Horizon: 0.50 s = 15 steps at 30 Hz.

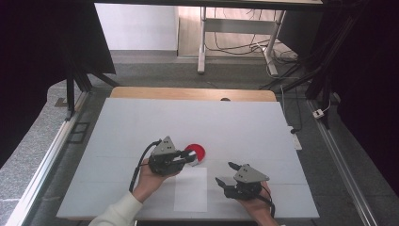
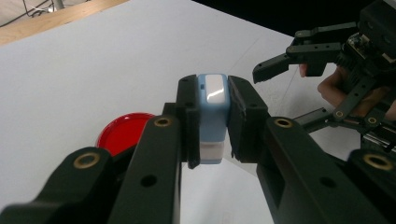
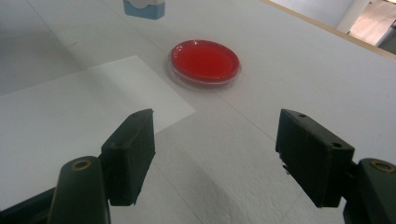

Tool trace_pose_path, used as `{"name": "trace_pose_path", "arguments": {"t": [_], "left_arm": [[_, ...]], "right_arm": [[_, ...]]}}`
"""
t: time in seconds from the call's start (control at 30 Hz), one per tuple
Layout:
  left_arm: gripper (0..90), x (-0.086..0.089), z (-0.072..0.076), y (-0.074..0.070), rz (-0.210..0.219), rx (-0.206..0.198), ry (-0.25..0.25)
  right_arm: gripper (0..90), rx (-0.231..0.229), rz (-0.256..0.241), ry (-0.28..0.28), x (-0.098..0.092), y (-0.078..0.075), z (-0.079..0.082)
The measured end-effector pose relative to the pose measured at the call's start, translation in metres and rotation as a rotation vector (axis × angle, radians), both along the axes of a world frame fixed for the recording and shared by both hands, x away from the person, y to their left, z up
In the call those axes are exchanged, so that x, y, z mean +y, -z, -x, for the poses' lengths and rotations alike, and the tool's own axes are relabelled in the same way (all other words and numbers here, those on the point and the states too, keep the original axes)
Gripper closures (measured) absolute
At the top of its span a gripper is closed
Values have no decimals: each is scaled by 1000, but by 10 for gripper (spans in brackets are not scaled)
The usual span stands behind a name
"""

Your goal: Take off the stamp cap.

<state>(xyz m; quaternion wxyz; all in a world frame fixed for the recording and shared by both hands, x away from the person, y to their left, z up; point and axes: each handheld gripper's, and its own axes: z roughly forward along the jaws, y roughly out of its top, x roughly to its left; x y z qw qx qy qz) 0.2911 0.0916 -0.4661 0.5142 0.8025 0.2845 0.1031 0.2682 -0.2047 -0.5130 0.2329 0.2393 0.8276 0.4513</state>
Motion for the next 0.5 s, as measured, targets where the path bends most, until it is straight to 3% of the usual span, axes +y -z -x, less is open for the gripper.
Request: {"name": "trace_pose_path", "arguments": {"t": [0.2, 0.5], "left_arm": [[757, 0, 0, 0, 1, 1, 0], [757, 0, 0, 0, 6, 3, -2]], "right_arm": [[280, -12, 15, -9, 8, 1, 0], [284, -8, -9, -27, 19, 3, 1]]}}
